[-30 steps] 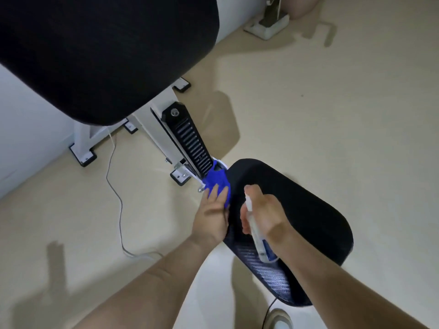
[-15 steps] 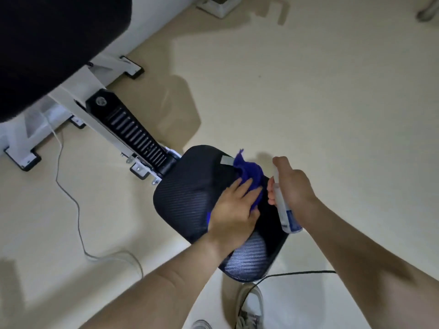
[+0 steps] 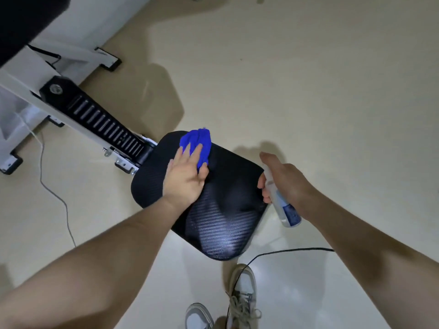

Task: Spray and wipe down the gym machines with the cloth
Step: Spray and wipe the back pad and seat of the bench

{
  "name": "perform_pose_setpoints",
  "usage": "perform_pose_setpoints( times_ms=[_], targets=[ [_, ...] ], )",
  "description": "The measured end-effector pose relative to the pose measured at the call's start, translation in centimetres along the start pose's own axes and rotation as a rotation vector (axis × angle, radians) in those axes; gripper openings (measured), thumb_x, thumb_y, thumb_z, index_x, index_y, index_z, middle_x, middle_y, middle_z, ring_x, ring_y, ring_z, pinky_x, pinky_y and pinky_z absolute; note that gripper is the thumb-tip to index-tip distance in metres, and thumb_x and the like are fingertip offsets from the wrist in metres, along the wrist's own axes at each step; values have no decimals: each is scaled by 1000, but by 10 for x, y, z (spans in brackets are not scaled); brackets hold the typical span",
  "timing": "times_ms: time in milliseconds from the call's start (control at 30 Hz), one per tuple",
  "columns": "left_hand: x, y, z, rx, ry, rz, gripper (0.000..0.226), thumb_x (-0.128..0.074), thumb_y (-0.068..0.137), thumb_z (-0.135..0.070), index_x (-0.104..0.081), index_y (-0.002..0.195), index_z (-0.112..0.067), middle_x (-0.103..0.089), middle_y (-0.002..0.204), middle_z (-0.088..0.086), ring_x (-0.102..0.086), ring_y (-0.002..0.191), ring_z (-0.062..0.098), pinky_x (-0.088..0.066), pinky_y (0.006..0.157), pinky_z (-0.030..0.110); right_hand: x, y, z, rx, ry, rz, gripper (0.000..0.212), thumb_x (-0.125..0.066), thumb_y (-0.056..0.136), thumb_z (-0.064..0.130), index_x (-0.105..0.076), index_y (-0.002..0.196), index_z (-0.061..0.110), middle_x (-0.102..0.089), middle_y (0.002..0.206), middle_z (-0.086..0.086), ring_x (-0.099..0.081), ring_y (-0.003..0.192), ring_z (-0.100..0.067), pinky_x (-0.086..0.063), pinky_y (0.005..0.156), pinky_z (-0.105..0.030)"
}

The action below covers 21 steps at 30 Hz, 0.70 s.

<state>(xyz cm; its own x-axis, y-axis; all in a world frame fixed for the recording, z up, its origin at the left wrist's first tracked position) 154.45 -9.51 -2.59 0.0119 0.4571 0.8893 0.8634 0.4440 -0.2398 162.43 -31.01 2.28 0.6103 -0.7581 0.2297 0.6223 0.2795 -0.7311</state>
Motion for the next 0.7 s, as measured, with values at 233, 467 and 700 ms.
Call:
perform_pose_setpoints(
  times_ms=[233, 467, 700],
  targets=[
    [-36, -119, -96, -406, 81, 73, 51, -41, 90, -34, -47, 140, -28, -46, 147, 3, -38, 136, 30, -36, 108, 45, 27, -40, -16, -52, 89, 30, 54, -46, 92, 44, -56, 62, 1, -56, 59, -17, -51, 47, -22, -44, 49, -21],
    [-36, -179, -58, -316, 36, 149, 66, -67, 86, -18, -41, 141, -44, -30, 156, -12, -28, 144, 19, -35, 110, 35, -1, -49, -31, -70, 34, 194, 60, -50, 89, 49, -54, 45, 7, -53, 51, -16, -51, 47, -25, -46, 65, -30],
    [-15, -183, -36, 366, -308, 85, 46, -46, 98, -14, -50, 135, -41, -39, 152, -9, -59, 119, 17, -48, 92, 28, 15, -60, -2, 7, -14, 315, 57, -46, 95, 51, -54, 63, 5, -53, 55, -11, -50, 50, -23, -45, 55, -26]
  ],
)
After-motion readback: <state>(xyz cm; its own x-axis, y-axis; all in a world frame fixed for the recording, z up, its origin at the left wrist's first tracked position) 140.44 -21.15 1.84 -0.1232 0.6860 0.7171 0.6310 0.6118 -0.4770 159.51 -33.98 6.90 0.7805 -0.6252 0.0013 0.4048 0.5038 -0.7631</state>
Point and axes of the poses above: each hand's wrist, its own y-axis towards the middle knuckle, its own x-axis out of the back of the hand, z = x × y, the point moved 7 cm from there along y, towards the middle knuckle
